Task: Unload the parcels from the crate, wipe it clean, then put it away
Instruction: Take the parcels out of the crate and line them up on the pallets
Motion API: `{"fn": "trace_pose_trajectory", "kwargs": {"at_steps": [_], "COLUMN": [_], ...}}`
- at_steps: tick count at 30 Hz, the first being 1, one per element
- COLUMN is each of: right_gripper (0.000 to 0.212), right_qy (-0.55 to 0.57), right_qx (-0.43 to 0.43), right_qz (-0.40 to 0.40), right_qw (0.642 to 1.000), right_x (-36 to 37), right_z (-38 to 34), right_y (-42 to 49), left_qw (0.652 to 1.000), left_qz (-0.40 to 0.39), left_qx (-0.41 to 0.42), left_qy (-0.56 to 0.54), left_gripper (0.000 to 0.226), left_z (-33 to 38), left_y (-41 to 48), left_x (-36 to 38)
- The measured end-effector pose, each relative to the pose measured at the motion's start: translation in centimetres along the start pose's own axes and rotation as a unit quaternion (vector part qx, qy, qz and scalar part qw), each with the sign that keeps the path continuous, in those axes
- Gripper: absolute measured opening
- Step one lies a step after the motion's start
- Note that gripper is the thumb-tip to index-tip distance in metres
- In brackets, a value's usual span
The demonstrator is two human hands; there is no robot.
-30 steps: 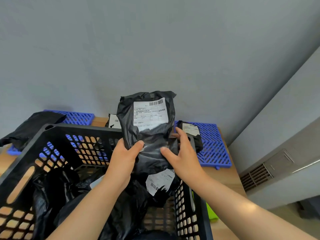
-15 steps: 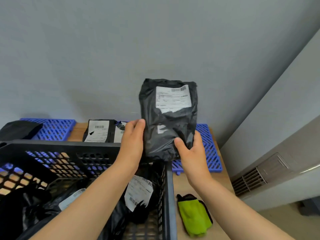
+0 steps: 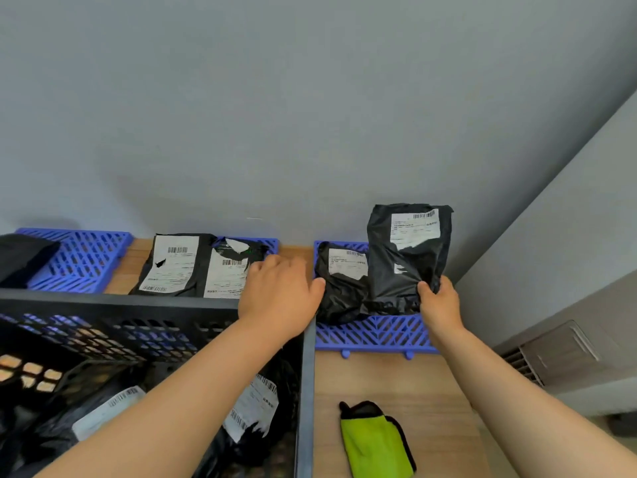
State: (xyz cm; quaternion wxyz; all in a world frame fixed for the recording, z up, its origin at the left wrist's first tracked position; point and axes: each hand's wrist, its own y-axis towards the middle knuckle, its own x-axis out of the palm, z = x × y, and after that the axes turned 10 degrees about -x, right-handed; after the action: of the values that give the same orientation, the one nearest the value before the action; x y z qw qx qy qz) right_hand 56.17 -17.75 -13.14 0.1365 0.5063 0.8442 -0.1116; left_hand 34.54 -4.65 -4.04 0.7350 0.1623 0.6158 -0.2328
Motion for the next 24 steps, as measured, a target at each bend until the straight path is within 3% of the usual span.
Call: {"fn": "trace_pose_trajectory", "kwargs": {"at_steps": [9, 19, 24], "right_gripper": [0.035, 0.048, 0.055], "right_qy": [-0.079, -0.163, -0.233], "right_qx": [0.061, 0.028, -0.044], "right_qz": [-0.033, -0.04, -0.011], "right_qw": [0.994, 0.985, 0.971], "right_x": [0.1, 0.5, 0.4], "right_z": [4.4, 5.0, 4.3], "right_y": [3.0, 3.1, 2.0], "left_qw": [1.0, 1.0, 1.0], "left_qz": [-0.015, -0.017, -0.017], "left_qx": [0.002, -0.007, -0.006], "left_qy": [0.018, 0.014, 0.008], "left_gripper": [0.044, 0.042, 0.042], "left_z": [0.1, 0.1, 0.1], "left_y": [-0.1, 0.1, 0.1], "left_x": [0.0, 0.2, 0.1]}}
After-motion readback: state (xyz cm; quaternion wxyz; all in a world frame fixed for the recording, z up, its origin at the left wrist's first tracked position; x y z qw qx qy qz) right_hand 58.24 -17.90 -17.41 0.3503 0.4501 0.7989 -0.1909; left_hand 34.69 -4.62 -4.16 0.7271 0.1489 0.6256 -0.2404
